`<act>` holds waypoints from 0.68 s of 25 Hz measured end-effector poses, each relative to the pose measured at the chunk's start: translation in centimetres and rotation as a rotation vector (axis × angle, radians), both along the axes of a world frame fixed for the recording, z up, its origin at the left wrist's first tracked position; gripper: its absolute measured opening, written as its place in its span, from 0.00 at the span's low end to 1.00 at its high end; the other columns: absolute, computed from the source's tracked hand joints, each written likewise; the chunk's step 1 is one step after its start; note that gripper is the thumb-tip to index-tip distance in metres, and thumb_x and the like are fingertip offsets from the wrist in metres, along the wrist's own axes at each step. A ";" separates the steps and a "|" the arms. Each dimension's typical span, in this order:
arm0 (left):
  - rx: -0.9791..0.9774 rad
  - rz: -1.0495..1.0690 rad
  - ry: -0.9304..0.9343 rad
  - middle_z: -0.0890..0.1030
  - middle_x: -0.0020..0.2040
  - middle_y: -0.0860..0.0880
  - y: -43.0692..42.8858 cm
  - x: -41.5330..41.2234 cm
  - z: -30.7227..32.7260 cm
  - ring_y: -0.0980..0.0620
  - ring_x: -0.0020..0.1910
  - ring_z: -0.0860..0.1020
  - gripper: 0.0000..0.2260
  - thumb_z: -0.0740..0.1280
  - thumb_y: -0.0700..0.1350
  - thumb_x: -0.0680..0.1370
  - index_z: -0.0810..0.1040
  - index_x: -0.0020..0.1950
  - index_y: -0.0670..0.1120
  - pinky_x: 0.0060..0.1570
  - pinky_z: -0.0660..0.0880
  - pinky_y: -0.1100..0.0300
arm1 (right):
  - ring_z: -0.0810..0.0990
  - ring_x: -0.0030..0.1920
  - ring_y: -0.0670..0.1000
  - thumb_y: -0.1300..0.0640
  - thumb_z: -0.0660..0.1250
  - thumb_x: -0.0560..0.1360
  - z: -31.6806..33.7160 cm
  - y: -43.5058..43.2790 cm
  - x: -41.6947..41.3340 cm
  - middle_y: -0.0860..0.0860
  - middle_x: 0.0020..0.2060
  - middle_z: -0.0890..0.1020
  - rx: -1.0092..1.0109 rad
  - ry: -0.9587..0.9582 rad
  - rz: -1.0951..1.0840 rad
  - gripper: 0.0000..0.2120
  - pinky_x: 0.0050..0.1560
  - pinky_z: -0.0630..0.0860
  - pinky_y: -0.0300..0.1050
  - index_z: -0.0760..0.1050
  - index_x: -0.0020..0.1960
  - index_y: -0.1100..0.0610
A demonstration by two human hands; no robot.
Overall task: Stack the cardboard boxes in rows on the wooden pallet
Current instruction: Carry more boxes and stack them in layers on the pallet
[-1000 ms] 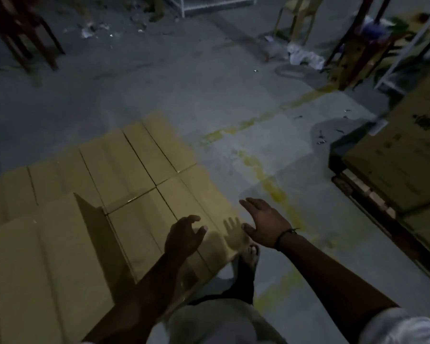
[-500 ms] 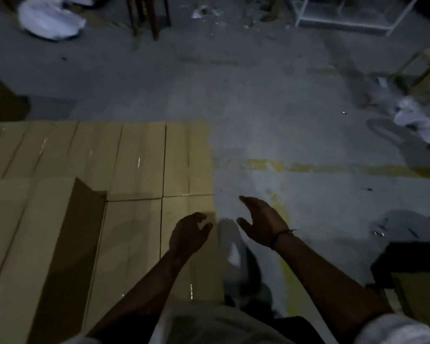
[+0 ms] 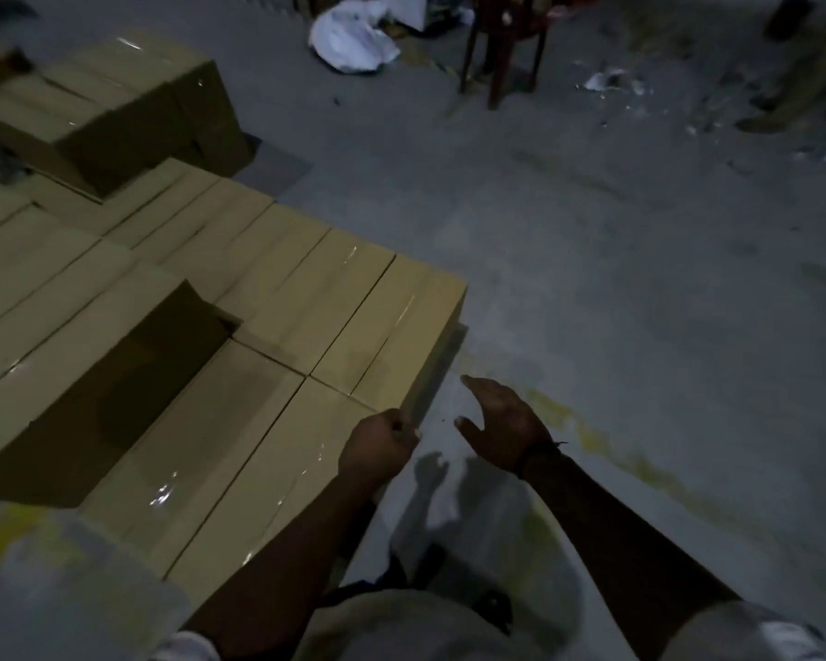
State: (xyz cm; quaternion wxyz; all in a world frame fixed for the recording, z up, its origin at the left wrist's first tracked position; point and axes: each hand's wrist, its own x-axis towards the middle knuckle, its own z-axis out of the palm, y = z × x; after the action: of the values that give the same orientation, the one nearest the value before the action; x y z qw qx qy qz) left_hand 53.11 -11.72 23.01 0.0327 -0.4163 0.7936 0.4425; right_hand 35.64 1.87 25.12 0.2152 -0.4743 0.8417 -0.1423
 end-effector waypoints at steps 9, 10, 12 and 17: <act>-0.136 0.201 -0.048 0.82 0.60 0.52 0.2 -9.5 2.3 0.57 0.52 0.78 0.18 0.68 0.56 0.80 0.78 0.66 0.49 0.52 0.75 0.61 | 0.61 0.77 0.56 0.43 0.62 0.81 1.6 -2.1 -16.0 0.54 0.78 0.64 -0.040 -0.037 0.156 0.33 0.74 0.63 0.53 0.56 0.81 0.53; -0.140 0.211 -0.055 0.81 0.61 0.52 -0.7 -11.3 2.0 0.57 0.52 0.78 0.18 0.68 0.56 0.80 0.78 0.67 0.49 0.52 0.75 0.61 | 0.61 0.77 0.55 0.44 0.62 0.81 1.5 -3.1 -18.0 0.53 0.78 0.63 -0.047 -0.028 0.174 0.33 0.74 0.63 0.53 0.56 0.81 0.53; -0.142 0.224 -0.055 0.81 0.61 0.52 -3.0 -15.9 1.0 0.57 0.52 0.78 0.18 0.68 0.56 0.80 0.78 0.67 0.50 0.52 0.76 0.60 | 0.60 0.77 0.54 0.44 0.62 0.81 1.0 -5.4 -22.7 0.52 0.78 0.62 -0.050 -0.001 0.201 0.32 0.75 0.62 0.51 0.56 0.81 0.52; -0.127 0.267 0.004 0.82 0.60 0.51 -10.8 -31.4 -0.1 0.53 0.54 0.80 0.18 0.68 0.57 0.79 0.79 0.65 0.50 0.52 0.75 0.61 | 0.58 0.78 0.53 0.43 0.61 0.81 0.9 -13.2 -36.7 0.51 0.79 0.62 0.019 0.057 0.314 0.33 0.75 0.61 0.50 0.54 0.81 0.51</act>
State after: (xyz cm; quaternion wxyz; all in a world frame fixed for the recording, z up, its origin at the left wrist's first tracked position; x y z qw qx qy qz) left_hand 21.72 -22.56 22.90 -0.0542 -0.5185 0.7577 0.3926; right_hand -1.07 -11.38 25.98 0.2154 -0.6018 0.7643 -0.0856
